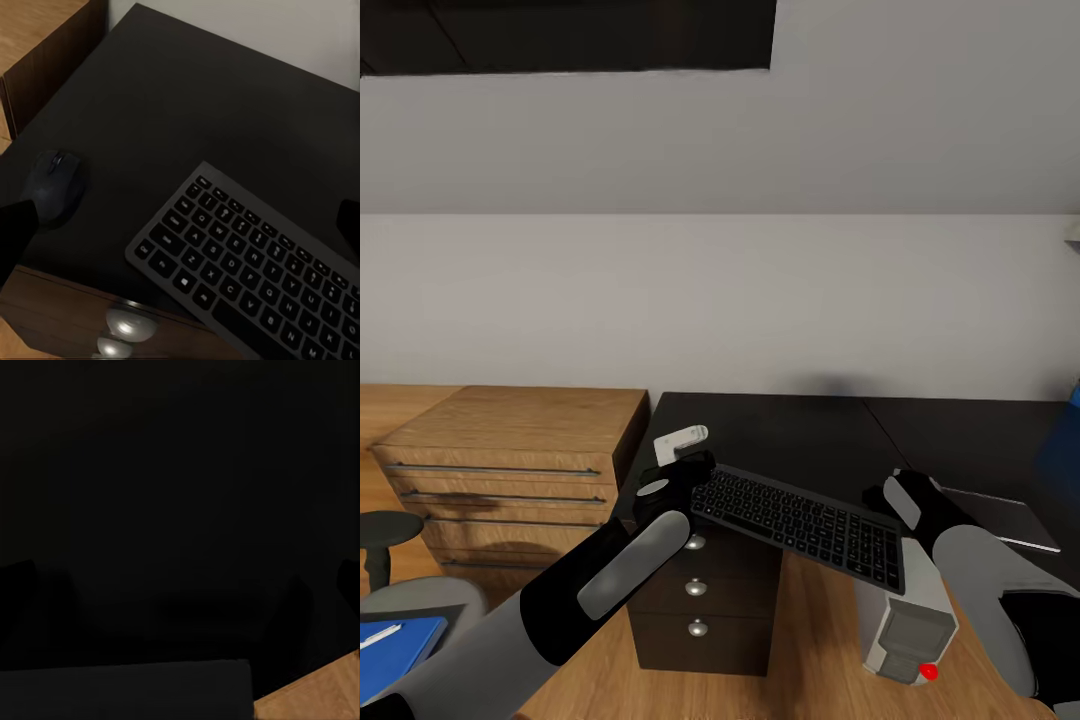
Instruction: In the bedroom, organize the workspace by keeping the computer under the desk, ensuring the monitor is on the desk, placing the keyboard on the desk next to the monitor, placing the mouse on the desk next to the keyboard, moving the folder from the swivel chair onto the desk next to the mouse, stacking the notebook on top of the folder with the pen on top of the notebook, and positioning the swivel chair next to the desk.
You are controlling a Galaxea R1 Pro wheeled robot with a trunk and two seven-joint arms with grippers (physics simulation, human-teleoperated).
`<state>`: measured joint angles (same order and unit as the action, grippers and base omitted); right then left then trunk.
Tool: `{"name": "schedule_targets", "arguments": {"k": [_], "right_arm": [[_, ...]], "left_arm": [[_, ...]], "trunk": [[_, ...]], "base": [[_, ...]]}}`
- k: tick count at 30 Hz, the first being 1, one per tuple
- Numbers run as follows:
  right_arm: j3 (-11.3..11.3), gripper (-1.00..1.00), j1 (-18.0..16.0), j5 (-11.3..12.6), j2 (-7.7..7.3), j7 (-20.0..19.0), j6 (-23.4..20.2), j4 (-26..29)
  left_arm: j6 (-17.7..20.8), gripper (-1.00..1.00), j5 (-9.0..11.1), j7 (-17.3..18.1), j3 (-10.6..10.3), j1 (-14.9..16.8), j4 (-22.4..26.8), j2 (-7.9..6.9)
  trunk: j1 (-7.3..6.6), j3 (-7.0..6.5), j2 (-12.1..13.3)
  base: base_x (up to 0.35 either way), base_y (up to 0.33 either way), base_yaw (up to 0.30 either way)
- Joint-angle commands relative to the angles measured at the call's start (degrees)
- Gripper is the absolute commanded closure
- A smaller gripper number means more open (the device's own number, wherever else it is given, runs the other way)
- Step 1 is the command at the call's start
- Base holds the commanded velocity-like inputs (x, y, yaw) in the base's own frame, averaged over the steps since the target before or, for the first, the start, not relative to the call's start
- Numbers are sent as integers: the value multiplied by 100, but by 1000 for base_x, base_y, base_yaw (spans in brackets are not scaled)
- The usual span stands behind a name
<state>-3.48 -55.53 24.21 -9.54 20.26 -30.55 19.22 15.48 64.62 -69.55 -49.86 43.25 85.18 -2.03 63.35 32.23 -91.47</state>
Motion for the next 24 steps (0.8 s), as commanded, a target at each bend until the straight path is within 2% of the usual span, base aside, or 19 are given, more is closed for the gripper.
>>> {"name": "schedule_targets", "arguments": {"k": [1,8,12,13,15,24], "right_arm": [[-38,-100,-2,57,-4,40,-23,11],[-48,-100,-2,28,2,32,161,86],[-47,-100,3,12,11,31,556,238],[-51,-100,5,-19,46,34,770,282],[-65,-100,5,-60,84,36,870,298],[-147,-100,7,-507,250,45,1041,316]], "left_arm": [[60,-100,6,-32,-11,8,4,-2],[60,-100,5,-32,-62,8,-1,2],[60,-100,1,-32,-123,8,-1,6],[60,-100,0,-29,-139,8,-2,10],[60,-100,-1,-27,-145,8,-2,13],[60,-100,-8,-24,-163,8,4,19]], "trunk": [[-1,6,-4],[-1,6,-4],[-1,6,-4],[-1,6,-4],[-1,6,-4],[-1,6,-4]], "base": [[-80,0,0],[-34,0,0],[-8,0,0],[-2,0,0],[-2,0,0],[-27,0,0]]}}
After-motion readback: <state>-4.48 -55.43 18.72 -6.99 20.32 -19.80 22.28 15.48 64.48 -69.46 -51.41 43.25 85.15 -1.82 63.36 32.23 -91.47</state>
